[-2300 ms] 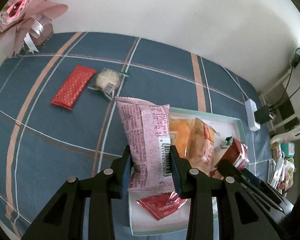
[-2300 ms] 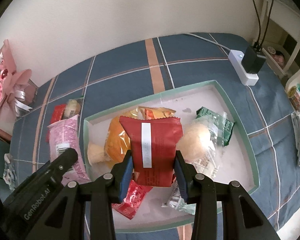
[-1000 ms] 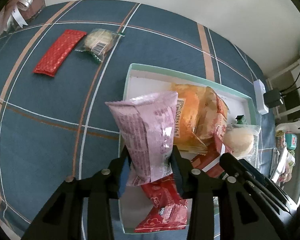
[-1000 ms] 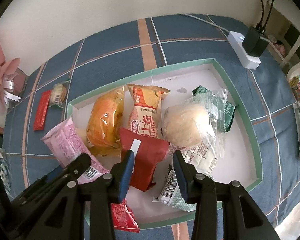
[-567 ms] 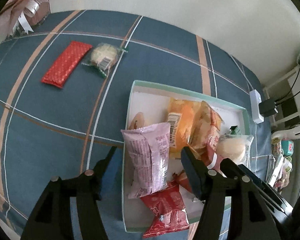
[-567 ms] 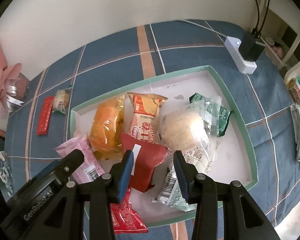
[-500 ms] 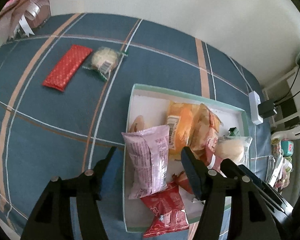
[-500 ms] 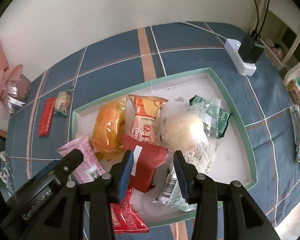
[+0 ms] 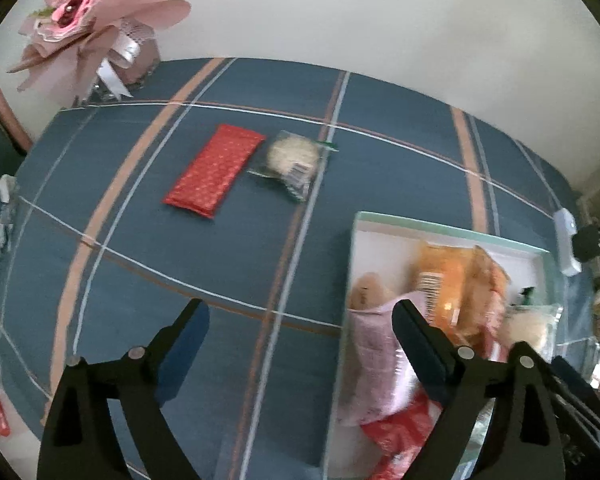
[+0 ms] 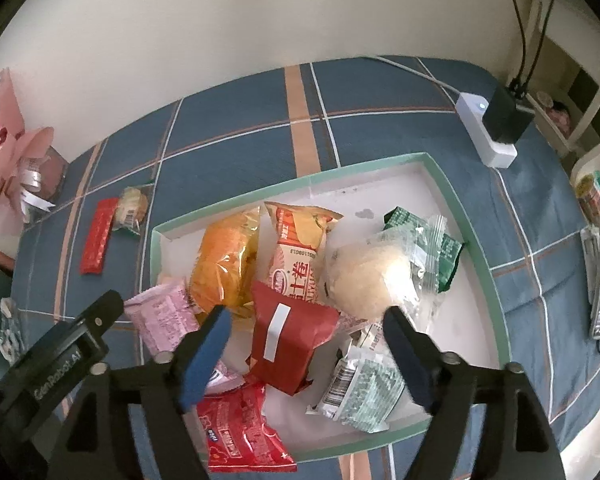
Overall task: Organize snacks
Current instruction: 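Open both tools to release the packets into the tray, then move both open tools toward the red wrapper and cookie packet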
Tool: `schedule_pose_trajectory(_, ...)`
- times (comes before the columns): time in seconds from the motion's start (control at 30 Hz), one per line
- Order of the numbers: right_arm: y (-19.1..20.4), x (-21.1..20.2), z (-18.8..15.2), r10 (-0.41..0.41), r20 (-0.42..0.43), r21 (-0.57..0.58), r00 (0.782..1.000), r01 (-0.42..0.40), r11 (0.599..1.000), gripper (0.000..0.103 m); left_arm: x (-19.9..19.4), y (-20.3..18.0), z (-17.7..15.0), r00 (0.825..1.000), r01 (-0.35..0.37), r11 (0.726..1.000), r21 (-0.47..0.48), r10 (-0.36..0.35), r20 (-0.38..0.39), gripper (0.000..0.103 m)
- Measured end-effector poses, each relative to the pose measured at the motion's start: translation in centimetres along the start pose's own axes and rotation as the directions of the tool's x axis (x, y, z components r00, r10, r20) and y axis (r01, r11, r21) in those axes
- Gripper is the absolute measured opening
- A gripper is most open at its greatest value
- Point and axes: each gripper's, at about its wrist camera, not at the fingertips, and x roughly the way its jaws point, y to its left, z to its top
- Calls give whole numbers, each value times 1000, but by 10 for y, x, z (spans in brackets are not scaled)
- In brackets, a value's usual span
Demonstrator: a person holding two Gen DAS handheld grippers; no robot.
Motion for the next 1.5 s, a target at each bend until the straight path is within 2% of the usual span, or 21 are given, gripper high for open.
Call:
schedule_pose_trajectory(0.17, 2, 1, 1, -25, 8, -15, 1000, 25, 1000, 93, 4, 2, -2, 1000, -21, 1000, -4, 21, -15, 98)
schedule_pose_trajectory(0.23, 1, 1, 2, -29, 11, -12, 1000, 29, 1000, 102, 5, 0, -2, 999, -29, 1000, 4, 29, -15, 99)
schedule_pose_trajectory(0.4, -1, -1, 3, -27, 28, -6, 999, 27, 1000, 103, 9, 1, -3, 999, -44, 999, 0, 44, -15, 102)
schedule_pose_trajectory(0.5, -1, -1, 4, -20, 33, -3, 999, 21, 1000, 103, 7, 2, -3, 999, -53, 999, 0, 53, 12, 103)
schedule_pose_trajectory(0.63, 8, -3, 5, 2, 40, -19, 999, -1, 1000, 103, 4, 8, 2, 999, -30, 1000, -6, 30, 27, 103)
schedule_pose_trajectory(0.73, 21, -5, 5, 17, 50, -49, 999, -14, 999, 103, 3, 21, 8, 999, -41, 999, -8, 41, 28, 103)
schedule_pose_trajectory(1.1, 64, 1, 1, 84, 41, -130, 996, -78, 988, 103, -3, 103, 25, 978, -193, 973, -126, 201, 50, 103)
schedule_pose_trajectory(1.33, 96, 5, -3, 110, 42, -164, 993, -102, 981, 103, -7, 138, 30, 975, -204, 966, -157, 215, 59, 103)
schedule_pose_trajectory(1.5, 118, 7, -7, 113, 48, -199, 992, -102, 975, 103, -5, 147, 33, 975, -201, 968, -151, 213, 64, 103)
